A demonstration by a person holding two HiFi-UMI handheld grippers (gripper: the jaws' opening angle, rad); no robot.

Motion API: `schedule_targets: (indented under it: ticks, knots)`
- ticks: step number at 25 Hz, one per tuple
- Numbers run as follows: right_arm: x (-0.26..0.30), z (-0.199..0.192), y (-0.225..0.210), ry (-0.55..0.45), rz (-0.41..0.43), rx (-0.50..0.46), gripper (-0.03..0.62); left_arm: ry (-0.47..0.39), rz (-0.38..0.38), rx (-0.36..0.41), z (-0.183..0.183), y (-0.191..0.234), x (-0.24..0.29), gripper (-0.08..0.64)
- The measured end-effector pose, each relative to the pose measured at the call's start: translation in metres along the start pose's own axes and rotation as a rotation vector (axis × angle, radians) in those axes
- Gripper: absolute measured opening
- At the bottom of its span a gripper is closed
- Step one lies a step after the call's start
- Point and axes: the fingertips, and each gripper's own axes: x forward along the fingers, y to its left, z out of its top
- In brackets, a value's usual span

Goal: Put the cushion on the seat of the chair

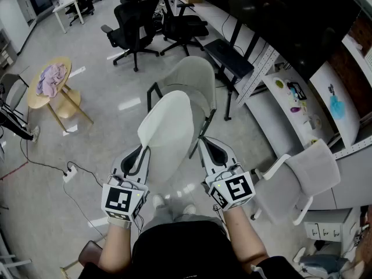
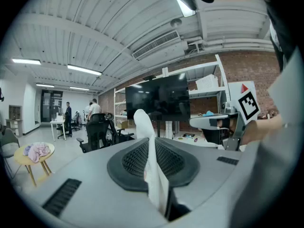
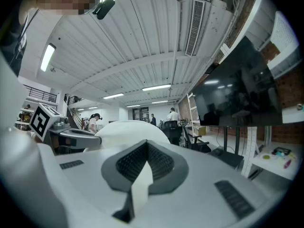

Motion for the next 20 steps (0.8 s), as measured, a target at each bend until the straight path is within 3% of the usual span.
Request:
schedule_targets:
  ticks: [9,20]
  knots:
    - [0.026,0.008,0.01,-0.002,-0.009,-0.039,0.006,-0.038,-0.006,-0.002,0.015,0.029,0.008,0.046]
    - [0.059,0.014,0.008,-0.009,-0.078,-0.026,0.006,-0.043,-0.08,-0.017,0.01,0.068,0.024,0.046]
